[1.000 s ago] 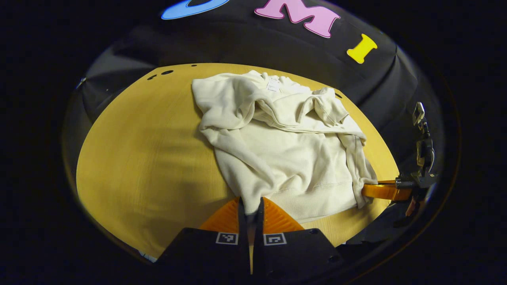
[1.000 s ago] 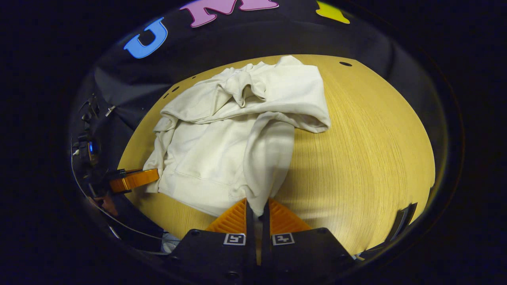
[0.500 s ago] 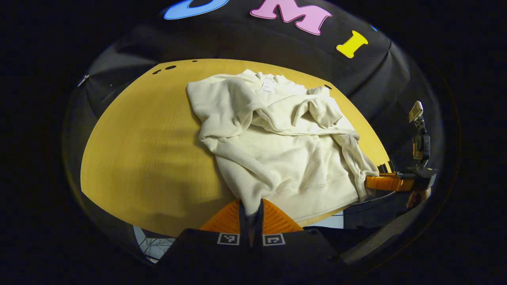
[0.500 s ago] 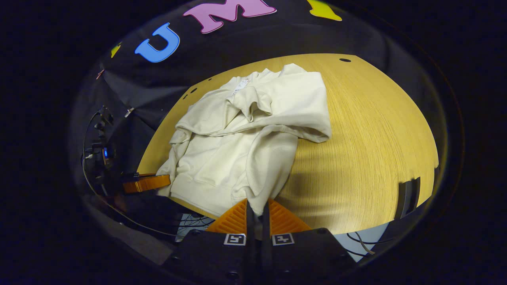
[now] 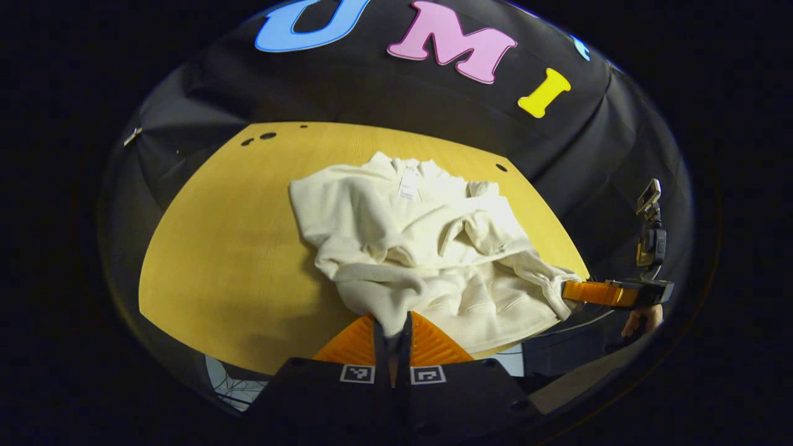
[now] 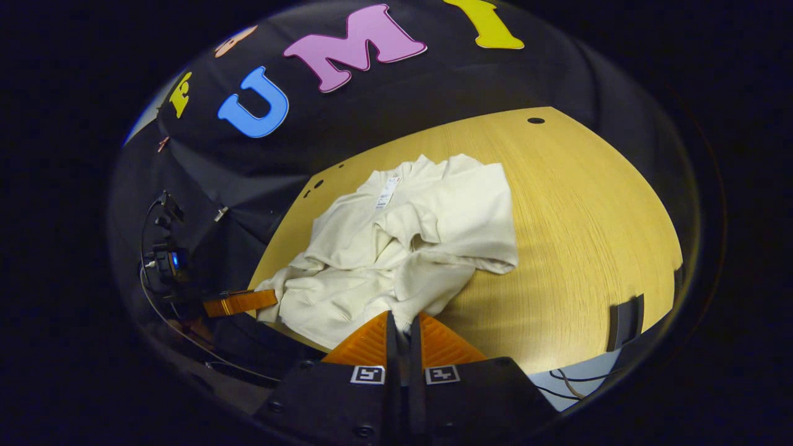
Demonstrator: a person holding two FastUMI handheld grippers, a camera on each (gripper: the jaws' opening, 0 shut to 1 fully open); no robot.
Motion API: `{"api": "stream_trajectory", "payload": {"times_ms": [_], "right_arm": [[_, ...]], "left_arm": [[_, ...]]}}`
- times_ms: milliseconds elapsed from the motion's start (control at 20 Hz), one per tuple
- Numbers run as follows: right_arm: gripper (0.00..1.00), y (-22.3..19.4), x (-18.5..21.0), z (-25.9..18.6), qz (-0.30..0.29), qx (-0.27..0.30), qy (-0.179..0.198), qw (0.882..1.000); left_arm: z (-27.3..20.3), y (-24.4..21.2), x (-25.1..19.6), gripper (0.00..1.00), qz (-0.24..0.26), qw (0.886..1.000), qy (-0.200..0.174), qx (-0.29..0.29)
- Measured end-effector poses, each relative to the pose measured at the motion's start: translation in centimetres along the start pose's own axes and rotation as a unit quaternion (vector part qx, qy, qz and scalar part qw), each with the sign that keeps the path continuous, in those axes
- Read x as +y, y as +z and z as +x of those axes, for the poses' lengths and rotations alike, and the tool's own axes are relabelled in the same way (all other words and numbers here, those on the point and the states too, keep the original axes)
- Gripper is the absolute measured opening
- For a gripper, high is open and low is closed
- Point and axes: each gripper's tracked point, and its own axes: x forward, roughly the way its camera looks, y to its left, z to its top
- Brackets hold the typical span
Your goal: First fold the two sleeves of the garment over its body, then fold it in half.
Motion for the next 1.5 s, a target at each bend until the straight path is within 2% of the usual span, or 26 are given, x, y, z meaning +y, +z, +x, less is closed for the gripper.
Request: {"api": "stream_trajectory", "payload": {"times_ms": [350, 700, 1000, 1300, 1500], "right_arm": [[0.08, 8.0, 0.7, 2.5, 0.009, -0.076, 0.006, 0.997], [0.08, 14.0, -0.7, 7.6, 0.042, -0.123, -0.006, 0.991], [0.08, 16.1, -3.1, 12.6, 0.042, -0.119, -0.032, 0.992], [0.08, 14.9, -6.1, 17.8, 0.045, -0.073, -0.072, 0.994], [0.12, 14.1, -7.0, 19.9, 0.060, -0.050, -0.081, 0.994]], "left_arm": [[2.1, 7.1, 0.2, 0.07, 0.009, 0.997, 0.017, -0.068], [6.2, 12.2, 1.7, 0.06, -0.022, 0.993, 0.057, -0.101], [11.3, 14.8, 3.1, 0.06, -0.013, 0.992, 0.090, -0.089], [17.3, 14.2, 5.0, 0.08, -0.035, 0.993, 0.105, -0.036], [19.3, 13.6, 5.7, 0.18, -0.042, 0.994, 0.102, -0.023]]}}
